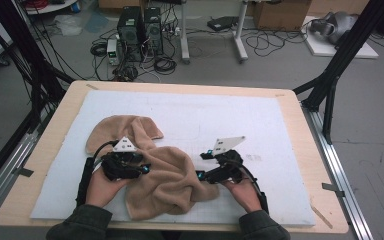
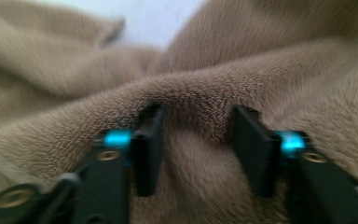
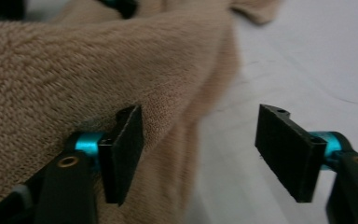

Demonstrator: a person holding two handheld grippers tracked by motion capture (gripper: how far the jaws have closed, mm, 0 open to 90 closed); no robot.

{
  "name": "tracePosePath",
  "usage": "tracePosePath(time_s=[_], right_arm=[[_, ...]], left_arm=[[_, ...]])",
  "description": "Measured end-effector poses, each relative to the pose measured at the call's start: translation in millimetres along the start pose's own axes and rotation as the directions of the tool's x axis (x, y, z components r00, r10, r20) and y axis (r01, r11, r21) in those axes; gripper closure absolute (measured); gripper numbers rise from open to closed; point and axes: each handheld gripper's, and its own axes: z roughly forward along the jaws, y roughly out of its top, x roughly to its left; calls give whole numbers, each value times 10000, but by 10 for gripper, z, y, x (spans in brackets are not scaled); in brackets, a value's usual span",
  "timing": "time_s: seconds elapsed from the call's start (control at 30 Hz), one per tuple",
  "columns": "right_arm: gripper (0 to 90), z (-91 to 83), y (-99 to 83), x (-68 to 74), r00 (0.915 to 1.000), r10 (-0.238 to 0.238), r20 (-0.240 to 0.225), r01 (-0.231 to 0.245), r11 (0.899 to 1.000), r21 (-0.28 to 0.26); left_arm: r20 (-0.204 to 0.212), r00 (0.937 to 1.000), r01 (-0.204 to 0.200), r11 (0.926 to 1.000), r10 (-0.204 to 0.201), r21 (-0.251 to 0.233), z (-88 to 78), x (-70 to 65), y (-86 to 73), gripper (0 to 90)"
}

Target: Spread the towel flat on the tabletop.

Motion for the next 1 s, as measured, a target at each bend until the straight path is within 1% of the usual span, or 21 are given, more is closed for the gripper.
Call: tracePosePath(time_s=[0.07, 0.1, 0.13, 0.2, 0.27, 0.33, 0.37, 0.4, 0.47, 0.5, 0.6, 0.63, 0.67, 0.73, 0.8, 0.83, 0.87, 0.9, 0.93, 0.97, 1.0], right_arm=[[434, 119, 27, 64, 9983, -225, -533, 249, 9988, 432], [434, 119, 27, 64, 9983, -225, -533, 249, 9988, 432], [552, 214, 32, 113, 9947, -534, -879, 609, 9945, 850], [710, 287, 23, 156, 9883, -775, -1312, 928, 9890, 1149], [816, 325, 11, 201, 9825, -1009, -1567, 1235, 9821, 1420], [872, 298, -7, 190, 9838, -846, -1579, 1073, 9842, 1411], [872, 298, -7, 190, 9838, -846, -1579, 1073, 9842, 1411], [892, 208, -42, 156, 9855, -571, -1595, 769, 9897, 1209], [893, 149, -61, 139, 9858, -514, -1596, 697, 9913, 1117], [894, -4, -104, 118, 9884, -382, -1473, 521, 9945, 911], [894, -258, -171, 106, 9937, -104, -1119, 172, 9981, 594], [894, -258, -171, 106, 9937, -104, -1119, 172, 9981, 594], [893, -411, -191, 105, 9966, -92, -819, 126, 9991, 413], [885, -473, -190, 103, 9975, -128, -691, 155, 9992, 376], [750, -559, -114, 76, 9981, -52, -614, 61, 9999, 145], [750, -559, -114, 76, 9981, -52, -614, 61, 9999, 145], [693, -555, -64, 65, 9987, -71, -509, 77, 9999, 118], [621, -516, 54, 45, 9990, -192, -402, 193, 9998, 27], [621, -516, 54, 45, 9990, -192, -402, 193, 9998, 27], [567, -477, 117, 32, 9992, -302, -243, 301, 9995, -40], [510, -379, 244, 0, 9989, -309, -354, 307, 9995, -46]], left_arm=[[129, 9999, 81, 10000, -80, -21, 8, -2, -56, 679], [175, 9998, 73, 9999, -74, 83, 10, -5, -88, 679], [173, 9998, 58, 10000, -59, 60, 3, -14, -109, 732], [277, 9996, 74, 9999, -72, -70, -14, -22, -143, 789], [236, 9997, -2, 9999, 5, -113, -34, -37, -159, 814], [173, 9998, -93, 9997, 98, -239, -60, -62, -163, 825], [173, 9998, -93, 9997, 98, -239, -60, -62, -163, 826], [191, 9997, -149, 9993, 156, -352, -99, -86, -173, 827], [235, 9997, -112, 9992, 121, -384, -113, -91, -176, 827], [228, 9997, -109, 9988, 120, -474, -142, -105, -182, 827], [199, 9996, -185, 9982, 196, -568, -177, -133, -195, 827], [199, 9996, -185, 9982, 196, -568, -177, -133, -195, 827], [167, 9997, -190, 9977, 202, -646, -199, -153, -210, 829], [189, 9995, -240, 9970, 255, -738, -250, -182, -241, 830], [114, 9996, -243, 9964, 253, -811, -307, -204, -273, 833], [95, 9995, -285, 9961, 294, -833, -342, -209, -288, 833], [66, 9995, -294, 9959, 301, -857, -376, -214, -301, 833], [39, 9995, -298, 9958, 303, -863, -412, -217, -312, 832], [19, 9995, -325, 9956, 328, -877, -450, -218, -321, 832], [25, 9993, -356, 9950, 360, -931, -484, -217, -327, 829], [12, 9993, -368, 9947, 371, -960, -519, -215, -330, 769]])
